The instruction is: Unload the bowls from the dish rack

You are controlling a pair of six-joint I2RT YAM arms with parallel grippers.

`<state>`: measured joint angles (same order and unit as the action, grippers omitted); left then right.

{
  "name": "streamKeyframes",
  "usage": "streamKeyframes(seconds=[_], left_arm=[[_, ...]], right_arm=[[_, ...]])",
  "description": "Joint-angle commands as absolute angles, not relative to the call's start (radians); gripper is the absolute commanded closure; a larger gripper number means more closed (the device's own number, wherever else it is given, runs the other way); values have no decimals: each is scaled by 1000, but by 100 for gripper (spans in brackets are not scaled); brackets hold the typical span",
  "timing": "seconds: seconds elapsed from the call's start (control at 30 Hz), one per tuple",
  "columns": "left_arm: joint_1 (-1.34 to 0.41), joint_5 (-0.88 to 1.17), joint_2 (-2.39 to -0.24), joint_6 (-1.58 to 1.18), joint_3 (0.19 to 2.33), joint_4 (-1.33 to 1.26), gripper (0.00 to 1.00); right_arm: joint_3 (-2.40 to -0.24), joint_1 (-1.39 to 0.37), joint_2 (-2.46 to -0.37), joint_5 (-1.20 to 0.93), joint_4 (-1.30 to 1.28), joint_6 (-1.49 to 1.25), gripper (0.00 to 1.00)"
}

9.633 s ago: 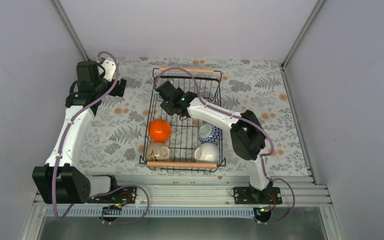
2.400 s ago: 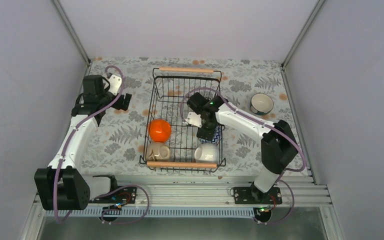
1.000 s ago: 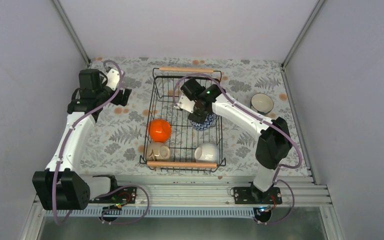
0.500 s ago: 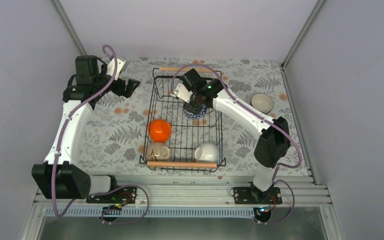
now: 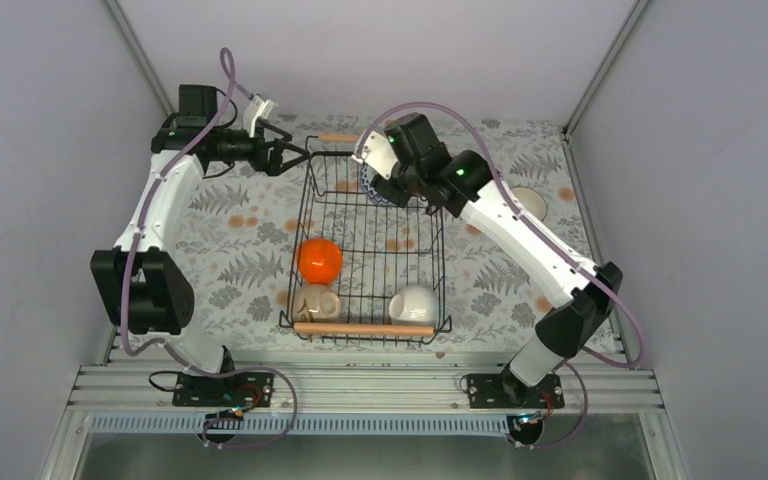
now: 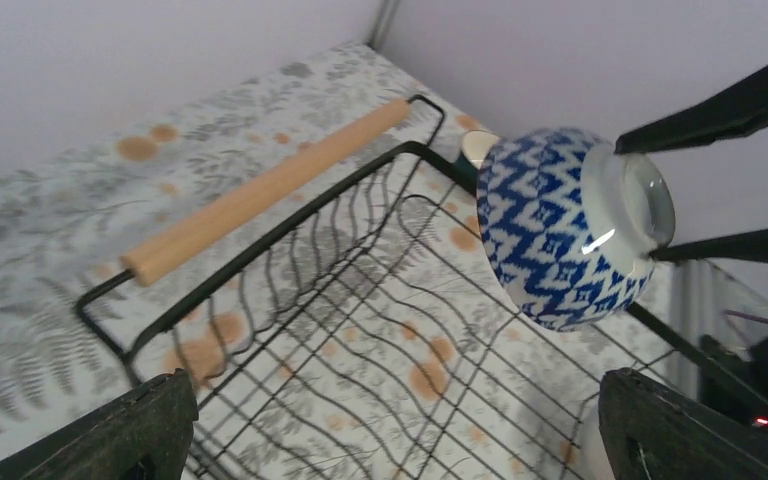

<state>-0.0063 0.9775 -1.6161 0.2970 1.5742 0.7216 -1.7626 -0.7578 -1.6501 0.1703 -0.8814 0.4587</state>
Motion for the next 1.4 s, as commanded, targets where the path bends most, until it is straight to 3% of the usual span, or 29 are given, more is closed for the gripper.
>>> streamKeyframes(seconds=[0.0, 0.33, 0.77, 1.2, 1.37], left_arm=[[-37, 1175, -1694, 289, 1642, 763, 0], [-163, 1271, -1887, 424, 1806, 969, 0], [-184, 1421, -2051, 583, 1984, 1197, 0], [-191, 1474, -1997, 657, 1980, 1261, 0], [-190, 1477, -1979, 664, 1976, 1268, 5]], right_arm=[[-1776, -755, -1577, 174, -760, 430, 95], [-1791, -755, -1583, 148, -675, 416, 96], [-1841, -752, -1641, 136, -630, 393, 96], [-1824, -749, -1701, 111, -571, 357, 96], [-1772, -741, -1699, 106, -496, 344, 96]])
